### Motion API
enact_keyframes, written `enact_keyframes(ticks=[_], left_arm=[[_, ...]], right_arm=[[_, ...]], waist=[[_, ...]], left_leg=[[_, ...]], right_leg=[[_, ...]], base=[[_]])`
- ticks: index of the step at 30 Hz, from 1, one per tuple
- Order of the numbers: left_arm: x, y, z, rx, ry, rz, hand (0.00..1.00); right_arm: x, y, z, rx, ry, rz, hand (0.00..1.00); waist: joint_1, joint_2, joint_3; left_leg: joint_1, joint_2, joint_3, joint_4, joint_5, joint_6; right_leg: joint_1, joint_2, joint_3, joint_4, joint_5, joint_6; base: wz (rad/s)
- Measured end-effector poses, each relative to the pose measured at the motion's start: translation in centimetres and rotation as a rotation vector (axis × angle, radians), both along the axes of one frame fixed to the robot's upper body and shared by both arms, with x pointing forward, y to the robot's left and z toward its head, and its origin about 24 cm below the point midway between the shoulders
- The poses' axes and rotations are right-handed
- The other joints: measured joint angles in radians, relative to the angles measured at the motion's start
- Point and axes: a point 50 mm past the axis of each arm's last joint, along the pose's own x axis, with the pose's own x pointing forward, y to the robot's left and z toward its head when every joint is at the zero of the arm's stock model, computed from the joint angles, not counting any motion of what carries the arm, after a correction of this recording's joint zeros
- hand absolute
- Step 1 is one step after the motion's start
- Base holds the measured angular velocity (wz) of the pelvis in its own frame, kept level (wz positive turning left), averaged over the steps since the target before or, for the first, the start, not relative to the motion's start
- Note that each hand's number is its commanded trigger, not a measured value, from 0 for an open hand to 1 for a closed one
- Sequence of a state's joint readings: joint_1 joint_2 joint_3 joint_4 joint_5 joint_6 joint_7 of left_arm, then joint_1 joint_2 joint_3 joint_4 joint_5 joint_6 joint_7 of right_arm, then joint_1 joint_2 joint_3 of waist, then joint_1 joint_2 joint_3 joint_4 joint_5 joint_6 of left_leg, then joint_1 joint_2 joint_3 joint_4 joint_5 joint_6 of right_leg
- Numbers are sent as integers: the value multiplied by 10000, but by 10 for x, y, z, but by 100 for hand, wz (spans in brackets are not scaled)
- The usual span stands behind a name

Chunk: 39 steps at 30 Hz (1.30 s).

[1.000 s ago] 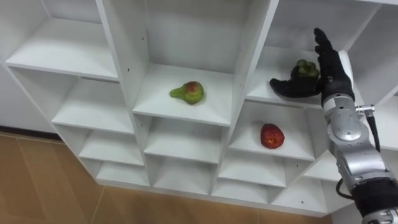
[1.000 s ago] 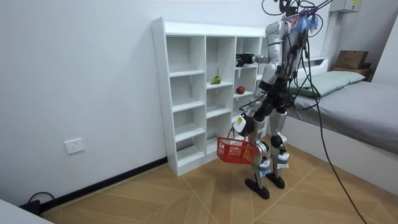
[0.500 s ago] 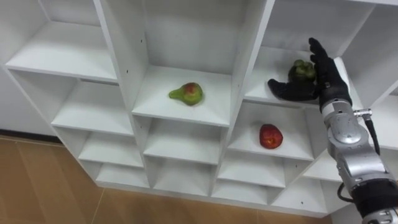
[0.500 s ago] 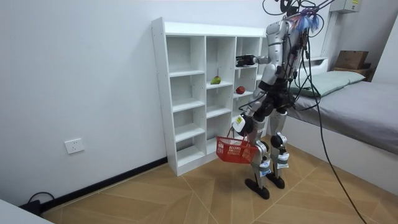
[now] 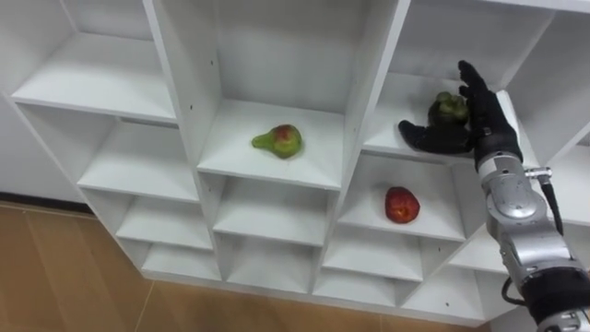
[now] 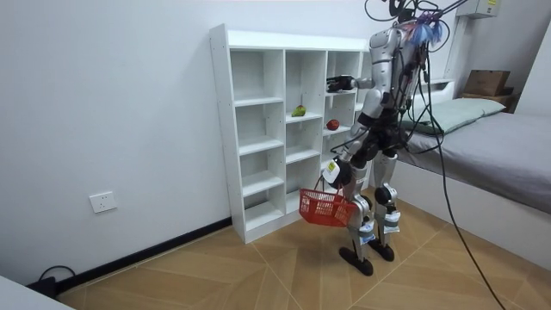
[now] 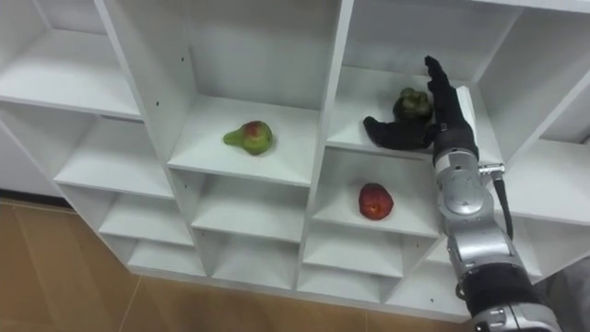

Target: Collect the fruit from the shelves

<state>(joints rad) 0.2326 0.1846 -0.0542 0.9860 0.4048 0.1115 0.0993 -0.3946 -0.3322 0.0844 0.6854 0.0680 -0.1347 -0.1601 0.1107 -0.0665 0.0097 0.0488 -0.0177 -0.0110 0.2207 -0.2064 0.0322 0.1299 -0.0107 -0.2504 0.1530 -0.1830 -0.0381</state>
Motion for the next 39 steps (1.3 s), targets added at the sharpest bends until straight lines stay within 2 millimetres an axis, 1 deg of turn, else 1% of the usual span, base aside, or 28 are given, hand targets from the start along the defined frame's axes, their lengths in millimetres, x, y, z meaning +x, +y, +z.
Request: enact_keyframes(ticks=[3,9,17,22,26,28,29,30,32,35,36,37,38,39], left_arm=[[-1,0,0,14,54,15,100],[5,1,0,56,-34,6,100],[13,1,1,58,-181,-41,100],[16,0,1,80,-261,-124,100],[21,0,2,70,-375,-162,100],[21,-1,2,62,-416,-148,100],[22,-1,2,69,-422,-170,100],[22,-1,2,65,-422,-198,100],[24,-1,2,78,-485,-204,100],[28,-2,3,165,-709,-178,100],[30,-4,3,105,-843,-122,100],[30,-5,3,48,-909,-52,100],[33,-7,3,-42,-1131,202,100],[37,-9,4,-129,-1451,520,100]], right_arm=[[1,-9,1,-243,125,-220,100],[0,-15,0,-143,143,-562,100],[0,-15,-1,-17,192,-619,100],[-1,-13,-4,487,199,-681,100],[-1,-12,-4,882,201,-594,100],[-2,-12,-4,1140,138,-638,100],[-2,-11,-4,1320,122,-642,100],[-2,-10,-5,1462,105,-619,100],[-4,-8,-4,1694,4,-530,100],[-4,1,-3,2107,-220,-382,100],[-5,4,-2,2354,-340,-296,100],[-6,7,-2,2433,-387,-217,100],[-9,12,-3,2681,-512,-66,100],[-12,17,-3,3087,-646,72,100]], waist=[[18,-6,5],[35,-89,18],[41,-112,6],[5,-111,5],[4,-123,-10],[-1,-113,-38],[-2,-109,-78],[-1,-94,-123],[1,-59,-145],[-118,36,-157],[-197,96,-138],[-232,124,-138],[-271,185,-129],[-289,218,-139]], left_leg=[[93,3,1,-13,-11,2],[112,11,45,6,-16,-6],[145,15,38,65,-15,-5],[136,15,40,13,-18,-9],[111,15,104,20,-19,-10],[92,11,121,31,-18,-9],[83,14,151,38,-17,-8],[76,19,180,29,-17,-7],[85,39,243,18,-17,-7],[100,48,266,-2,-17,-7],[154,47,272,-23,-17,-7],[164,47,281,-38,-17,-7],[165,49,290,-55,-16,-6],[159,51,303,-75,-16,-5]], right_leg=[[91,4,3,0,-1,3],[134,20,47,-6,-4,2],[157,22,48,-4,-4,2],[149,23,30,-8,-4,2],[106,18,56,-21,-4,2],[79,13,65,-26,-5,2],[50,13,61,-27,-5,2],[26,14,76,-25,-5,2],[4,25,170,-12,-3,2],[-25,31,210,3,1,-2],[-22,29,233,7,1,-2],[-22,28,244,9,2,-2],[-22,27,267,20,2,-2],[-31,27,288,30,3,-3]], base=[[0],[0],[0],[0],[0],[-2],[-6],[-7],[-9],[-4],[-4],[-6],[-6],[-6]])
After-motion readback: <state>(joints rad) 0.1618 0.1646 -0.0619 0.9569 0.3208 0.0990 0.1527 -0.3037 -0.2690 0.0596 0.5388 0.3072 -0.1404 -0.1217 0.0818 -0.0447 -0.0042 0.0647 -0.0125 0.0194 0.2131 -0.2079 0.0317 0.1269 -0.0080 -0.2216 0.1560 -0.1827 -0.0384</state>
